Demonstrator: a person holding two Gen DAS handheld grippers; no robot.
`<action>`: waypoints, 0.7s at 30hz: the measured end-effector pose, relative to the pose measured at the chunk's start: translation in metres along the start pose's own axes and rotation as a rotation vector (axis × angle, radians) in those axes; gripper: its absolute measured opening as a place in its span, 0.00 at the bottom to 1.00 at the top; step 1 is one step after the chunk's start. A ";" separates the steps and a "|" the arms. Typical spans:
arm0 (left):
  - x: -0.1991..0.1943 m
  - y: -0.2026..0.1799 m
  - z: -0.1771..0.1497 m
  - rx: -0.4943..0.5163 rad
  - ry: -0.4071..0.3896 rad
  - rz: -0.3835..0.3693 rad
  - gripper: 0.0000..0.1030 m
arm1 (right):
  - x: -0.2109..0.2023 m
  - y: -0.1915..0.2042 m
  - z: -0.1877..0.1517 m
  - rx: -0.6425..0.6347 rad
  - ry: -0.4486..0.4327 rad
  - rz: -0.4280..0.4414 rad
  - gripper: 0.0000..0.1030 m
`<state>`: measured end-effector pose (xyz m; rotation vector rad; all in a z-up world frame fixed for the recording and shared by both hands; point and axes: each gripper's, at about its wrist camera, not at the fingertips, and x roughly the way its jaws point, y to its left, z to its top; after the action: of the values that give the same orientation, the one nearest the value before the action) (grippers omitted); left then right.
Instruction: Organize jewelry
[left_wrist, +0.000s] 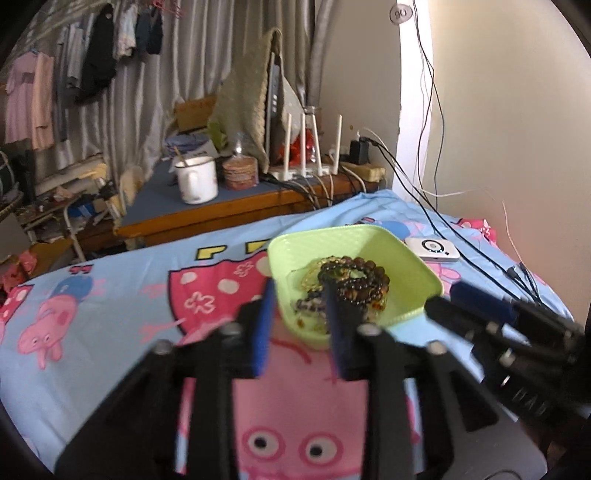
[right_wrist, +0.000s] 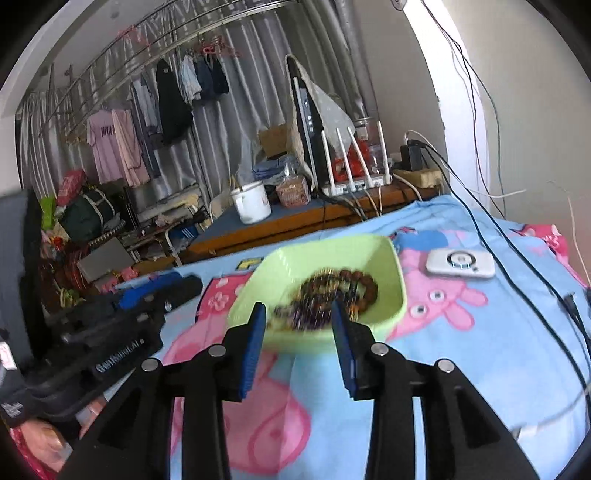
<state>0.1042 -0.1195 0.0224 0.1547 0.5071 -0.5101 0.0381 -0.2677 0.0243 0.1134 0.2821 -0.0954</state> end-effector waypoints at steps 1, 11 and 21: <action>-0.004 0.001 -0.003 0.000 -0.008 0.004 0.32 | -0.001 0.004 -0.004 -0.007 0.003 -0.006 0.05; -0.020 0.014 -0.031 -0.040 -0.057 -0.009 0.32 | -0.017 0.024 -0.035 -0.021 -0.047 -0.061 0.06; -0.023 0.019 -0.038 -0.039 -0.074 0.029 0.44 | -0.012 0.025 -0.037 0.019 -0.061 -0.075 0.06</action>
<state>0.0800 -0.0831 0.0015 0.1058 0.4415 -0.4755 0.0190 -0.2372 -0.0053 0.1185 0.2249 -0.1758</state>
